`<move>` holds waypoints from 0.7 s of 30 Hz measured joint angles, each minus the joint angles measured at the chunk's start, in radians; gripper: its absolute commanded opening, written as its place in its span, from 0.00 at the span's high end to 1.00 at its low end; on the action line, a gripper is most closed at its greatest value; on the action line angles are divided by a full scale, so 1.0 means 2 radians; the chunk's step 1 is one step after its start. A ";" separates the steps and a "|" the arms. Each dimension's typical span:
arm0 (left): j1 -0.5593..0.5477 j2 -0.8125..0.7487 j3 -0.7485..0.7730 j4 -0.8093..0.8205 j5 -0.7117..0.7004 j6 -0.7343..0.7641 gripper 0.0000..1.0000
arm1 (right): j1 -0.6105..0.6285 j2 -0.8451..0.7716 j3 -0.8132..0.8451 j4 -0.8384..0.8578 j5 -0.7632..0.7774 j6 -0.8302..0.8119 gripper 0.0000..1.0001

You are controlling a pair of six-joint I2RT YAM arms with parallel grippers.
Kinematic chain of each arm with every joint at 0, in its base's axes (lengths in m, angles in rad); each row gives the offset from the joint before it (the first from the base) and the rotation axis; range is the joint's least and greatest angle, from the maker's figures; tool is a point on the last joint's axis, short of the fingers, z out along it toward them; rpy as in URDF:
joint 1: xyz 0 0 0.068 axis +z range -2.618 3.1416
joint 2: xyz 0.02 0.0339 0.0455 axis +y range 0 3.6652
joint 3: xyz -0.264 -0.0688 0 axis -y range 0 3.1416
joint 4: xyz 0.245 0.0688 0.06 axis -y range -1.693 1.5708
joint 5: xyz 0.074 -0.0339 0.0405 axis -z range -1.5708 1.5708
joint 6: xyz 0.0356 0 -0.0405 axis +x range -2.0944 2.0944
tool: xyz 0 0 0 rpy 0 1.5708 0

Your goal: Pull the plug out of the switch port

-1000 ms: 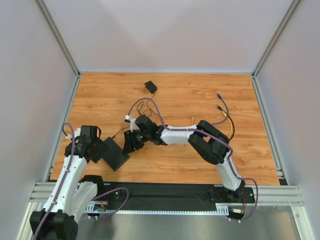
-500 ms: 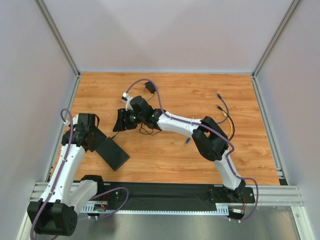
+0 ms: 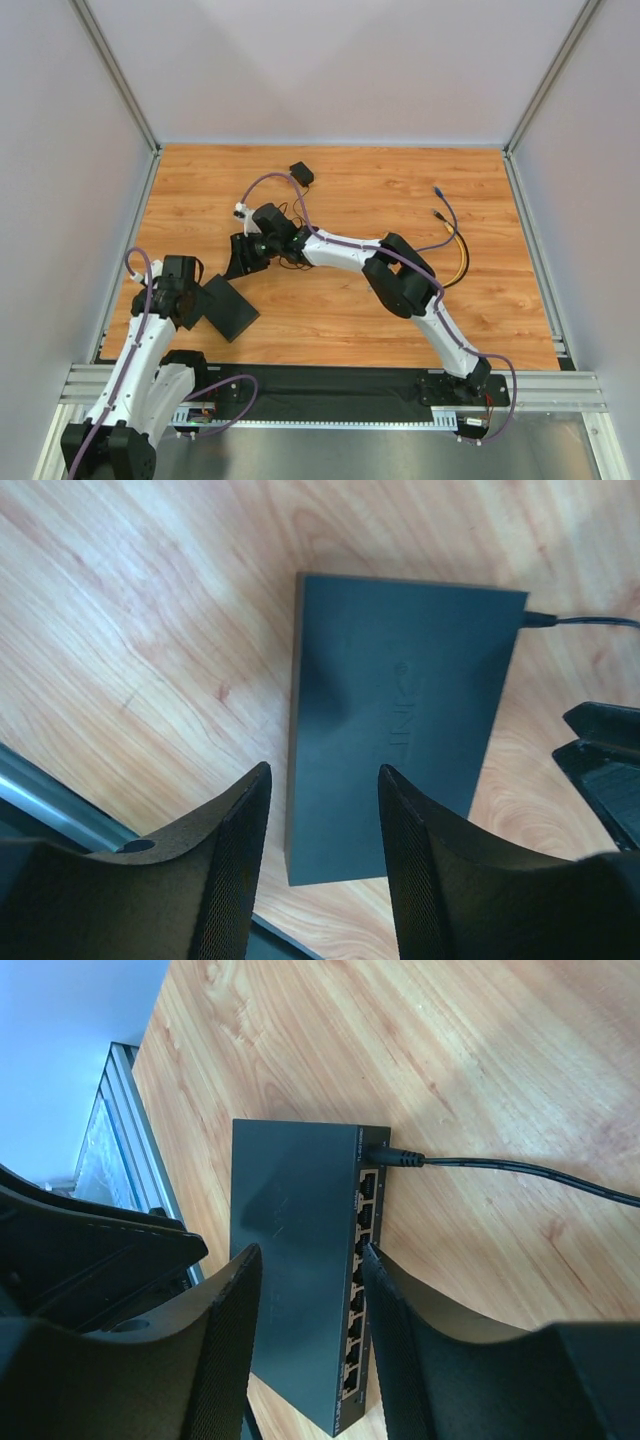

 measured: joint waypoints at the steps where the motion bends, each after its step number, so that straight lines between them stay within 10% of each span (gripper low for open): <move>1: 0.000 0.000 -0.006 0.001 0.002 -0.003 0.45 | 0.001 0.002 0.000 0.002 -0.002 0.000 0.54; 21: 0.000 0.038 -0.036 0.056 0.024 -0.019 0.48 | 0.012 0.029 0.000 -0.001 -0.012 0.003 0.61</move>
